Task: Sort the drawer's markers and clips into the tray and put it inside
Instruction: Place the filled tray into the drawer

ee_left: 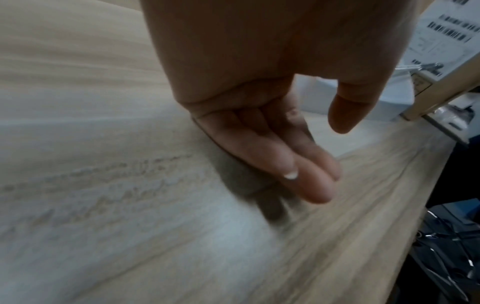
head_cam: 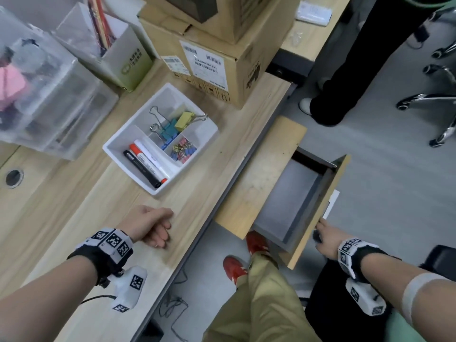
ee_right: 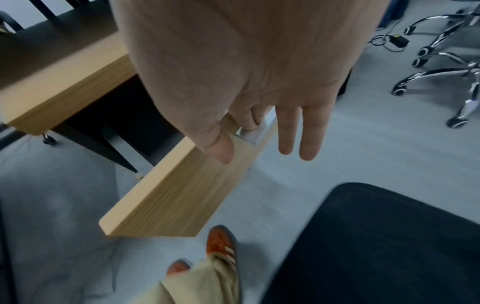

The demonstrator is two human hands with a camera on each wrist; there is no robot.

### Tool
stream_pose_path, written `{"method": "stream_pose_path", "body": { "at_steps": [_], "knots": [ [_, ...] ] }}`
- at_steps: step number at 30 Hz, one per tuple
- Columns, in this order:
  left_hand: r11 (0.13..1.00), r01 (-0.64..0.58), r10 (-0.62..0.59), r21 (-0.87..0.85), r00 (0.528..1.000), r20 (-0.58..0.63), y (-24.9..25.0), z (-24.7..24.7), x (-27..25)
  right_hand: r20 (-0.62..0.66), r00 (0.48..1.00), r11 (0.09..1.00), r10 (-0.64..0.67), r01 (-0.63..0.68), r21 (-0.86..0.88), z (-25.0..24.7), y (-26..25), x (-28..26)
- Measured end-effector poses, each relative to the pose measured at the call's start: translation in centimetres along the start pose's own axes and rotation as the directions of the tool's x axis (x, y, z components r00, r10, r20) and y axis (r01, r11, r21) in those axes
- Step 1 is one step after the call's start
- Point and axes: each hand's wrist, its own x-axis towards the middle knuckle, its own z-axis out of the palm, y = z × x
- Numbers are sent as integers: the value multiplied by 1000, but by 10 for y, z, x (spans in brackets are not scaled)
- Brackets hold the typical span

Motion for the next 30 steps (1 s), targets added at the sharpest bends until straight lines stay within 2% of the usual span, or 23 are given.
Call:
{"method": "stream_pose_path", "body": {
  "at_steps": [2,4,8,10,13,15,17,19,22,24,25,27,30],
  "knots": [
    [996,-79,78,-36,997,-27,3,-6,-4,26,999,999,21,-20,-49,5,22,-18],
    [984,-157,149,-80,984,-102,11,-16,-8,77,994,981,80,-65,-183,4,37,-40],
    [977,-187,146,-104,938,-315,31,-32,-9,219,965,951,145,-75,-301,-6,36,-78],
    [982,-143,83,-121,911,-404,41,-38,-3,214,974,961,79,-17,-276,-9,25,-85],
    [983,-84,12,-163,917,-399,55,-39,5,145,989,982,-18,45,-185,-16,0,-86],
    [986,-65,3,-156,930,-368,58,-35,7,61,995,996,-73,76,-51,-25,-24,-86],
    [982,-60,-3,-178,943,-333,59,-25,5,-56,990,977,-126,134,165,-34,-54,-84],
    [978,-67,2,-197,950,-313,58,-11,0,-165,975,890,-150,206,406,-46,-88,-81],
    [970,-84,28,-227,971,-238,56,14,-9,-227,961,618,-158,276,736,-74,-142,-78],
    [972,-82,42,-221,983,-180,60,31,-18,-248,960,442,-130,280,852,-95,-172,-76],
    [973,-87,52,-212,985,-166,62,39,-23,-250,963,391,-104,271,880,-105,-183,-75],
    [977,-110,83,-185,985,-152,71,56,-34,-260,965,366,-46,258,894,-119,-192,-74],
    [978,-145,133,-152,987,-88,85,84,-50,-268,962,367,61,228,902,-125,-177,-75]
  ]
}}
